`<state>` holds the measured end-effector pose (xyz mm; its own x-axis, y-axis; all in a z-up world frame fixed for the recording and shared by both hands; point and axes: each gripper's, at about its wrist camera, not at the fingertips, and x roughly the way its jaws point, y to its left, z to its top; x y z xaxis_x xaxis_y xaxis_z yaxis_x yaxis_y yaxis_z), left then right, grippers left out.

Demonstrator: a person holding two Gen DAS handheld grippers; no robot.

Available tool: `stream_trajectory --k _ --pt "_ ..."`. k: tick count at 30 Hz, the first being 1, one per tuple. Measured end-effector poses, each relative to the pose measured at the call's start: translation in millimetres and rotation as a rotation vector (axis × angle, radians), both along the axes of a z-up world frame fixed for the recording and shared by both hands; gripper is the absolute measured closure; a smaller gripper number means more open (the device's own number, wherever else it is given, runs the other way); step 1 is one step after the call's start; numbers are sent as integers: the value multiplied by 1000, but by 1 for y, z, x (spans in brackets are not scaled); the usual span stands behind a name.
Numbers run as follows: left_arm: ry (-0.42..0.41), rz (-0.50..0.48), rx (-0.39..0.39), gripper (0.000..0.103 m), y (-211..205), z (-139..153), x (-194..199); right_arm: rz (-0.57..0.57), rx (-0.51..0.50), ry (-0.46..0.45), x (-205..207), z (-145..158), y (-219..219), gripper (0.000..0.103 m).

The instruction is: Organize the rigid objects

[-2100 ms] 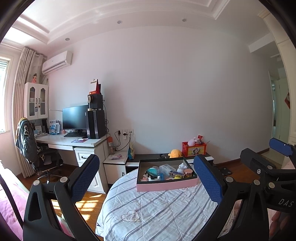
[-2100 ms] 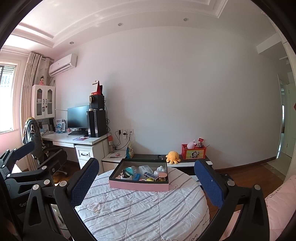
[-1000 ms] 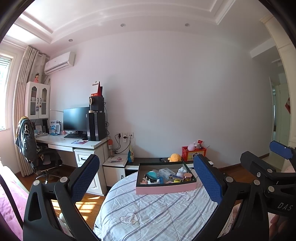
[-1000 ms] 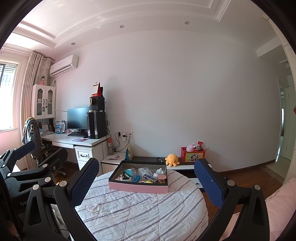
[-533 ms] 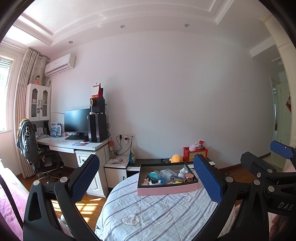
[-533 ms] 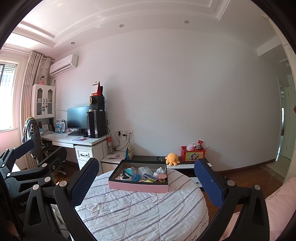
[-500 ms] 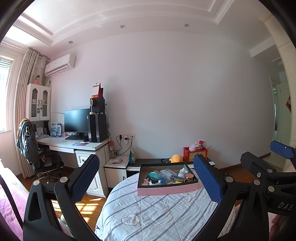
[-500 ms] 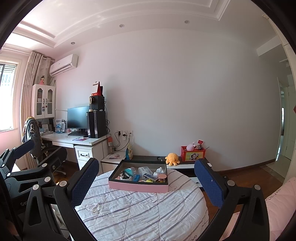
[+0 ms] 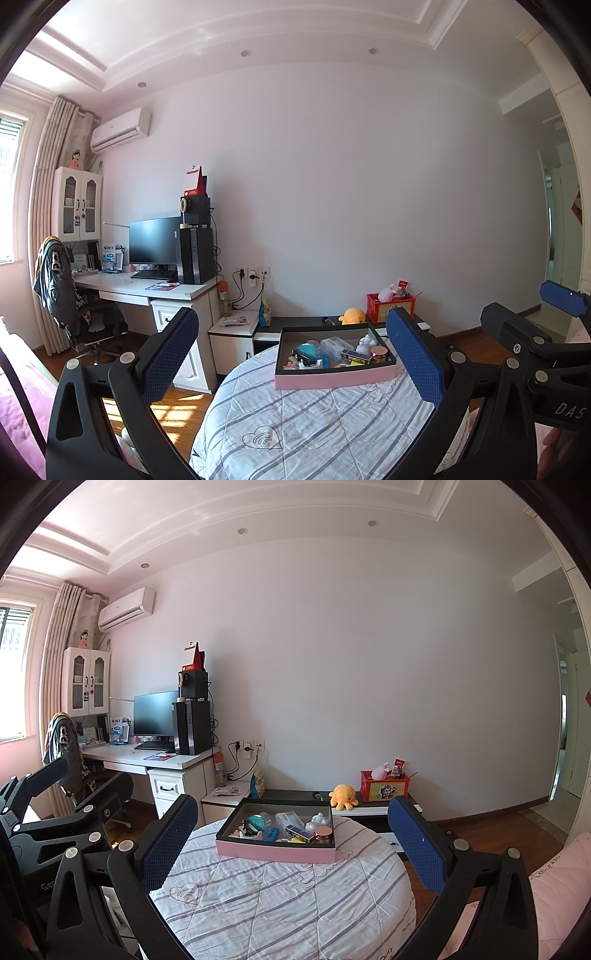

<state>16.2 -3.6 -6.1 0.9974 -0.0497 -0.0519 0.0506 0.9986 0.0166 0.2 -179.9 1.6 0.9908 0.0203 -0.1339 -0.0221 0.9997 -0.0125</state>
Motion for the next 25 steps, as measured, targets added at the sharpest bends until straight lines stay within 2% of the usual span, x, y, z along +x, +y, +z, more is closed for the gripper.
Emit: stream_trajectory --k 25 --pt "-4 4 -3 0 5 1 -2 2 0 1 -3 -3 11 0"
